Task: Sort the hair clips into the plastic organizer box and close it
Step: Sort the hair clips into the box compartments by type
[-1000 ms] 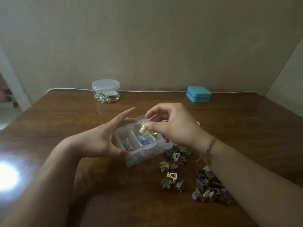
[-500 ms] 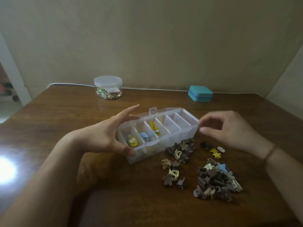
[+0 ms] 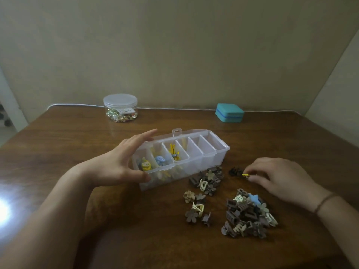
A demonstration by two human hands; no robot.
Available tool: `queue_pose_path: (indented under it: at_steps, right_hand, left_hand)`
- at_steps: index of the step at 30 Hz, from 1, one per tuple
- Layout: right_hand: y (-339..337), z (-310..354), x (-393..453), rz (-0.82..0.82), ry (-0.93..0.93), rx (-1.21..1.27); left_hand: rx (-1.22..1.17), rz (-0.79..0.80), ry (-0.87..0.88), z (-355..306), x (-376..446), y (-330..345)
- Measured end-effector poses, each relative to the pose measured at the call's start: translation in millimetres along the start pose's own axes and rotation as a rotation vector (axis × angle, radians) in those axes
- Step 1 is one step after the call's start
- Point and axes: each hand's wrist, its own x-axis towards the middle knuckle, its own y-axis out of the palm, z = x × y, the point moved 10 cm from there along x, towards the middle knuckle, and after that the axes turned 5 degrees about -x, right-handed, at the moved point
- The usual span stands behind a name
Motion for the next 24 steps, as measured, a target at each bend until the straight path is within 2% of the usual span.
queue_pose_path:
  at_steps: [3,6,10,15,20,24]
  right_hand:
    - [-35.5,14.8,5.9,-0.232,-0.05,0.221]
    - [-77.4,53.7,17.1,-0.45,-0.196,0.404]
    - [-103.2,117.1,43.2,-0.573,-0.35,0.47]
    - [-75.2,162.0,69.3,-0.396,-0.427,0.346]
    - [-76.5,112.0,45.7,-0.391,-0.316,0.423]
    - [-57.1,87.0,15.7,-0.207,-0.336,0.413]
  left_hand:
    - [0.044,-0.019,-0.008,0.5,1.9,-0.3]
    - [0.076,-0.08,0.016,-2.1,1.7,-6.2]
    - [0.098,-0.112,0.031,-3.0,0.9,-10.5]
    - [0.098,-0.096,0.026,-0.2,1.0,-10.6]
    - [0.229,-0.141,0.031,-7.0,2.8,-11.0]
    - [0.278,-0.202,0.046,-15.3,5.3,-11.6]
